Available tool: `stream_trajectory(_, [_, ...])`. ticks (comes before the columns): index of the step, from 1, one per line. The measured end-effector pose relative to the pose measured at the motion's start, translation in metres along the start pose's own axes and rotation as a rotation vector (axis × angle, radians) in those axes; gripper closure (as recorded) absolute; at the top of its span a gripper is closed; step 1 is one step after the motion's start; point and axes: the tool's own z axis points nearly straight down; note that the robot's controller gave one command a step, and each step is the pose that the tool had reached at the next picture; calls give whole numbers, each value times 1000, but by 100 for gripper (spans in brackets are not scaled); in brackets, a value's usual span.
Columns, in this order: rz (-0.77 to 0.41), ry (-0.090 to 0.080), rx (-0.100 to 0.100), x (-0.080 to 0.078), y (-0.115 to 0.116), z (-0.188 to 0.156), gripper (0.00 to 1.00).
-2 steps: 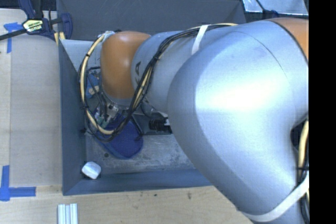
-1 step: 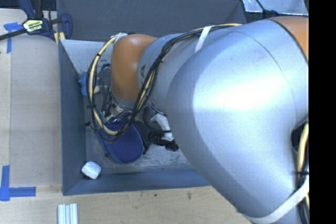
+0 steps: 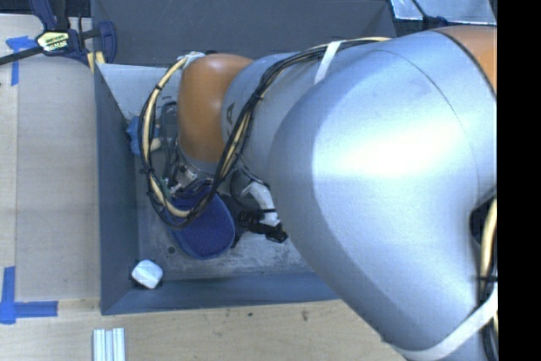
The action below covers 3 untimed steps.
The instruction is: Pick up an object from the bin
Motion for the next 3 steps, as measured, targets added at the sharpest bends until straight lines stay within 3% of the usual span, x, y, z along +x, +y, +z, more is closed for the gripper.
stream_trajectory(1, [-3,-2,2,-1,2,-82,100])
stream_trajectory(2, [-7,-2,5,-3,3,-113,100])
stream_trajectory(3, [-11,-2,6,-3,4,-123,100])
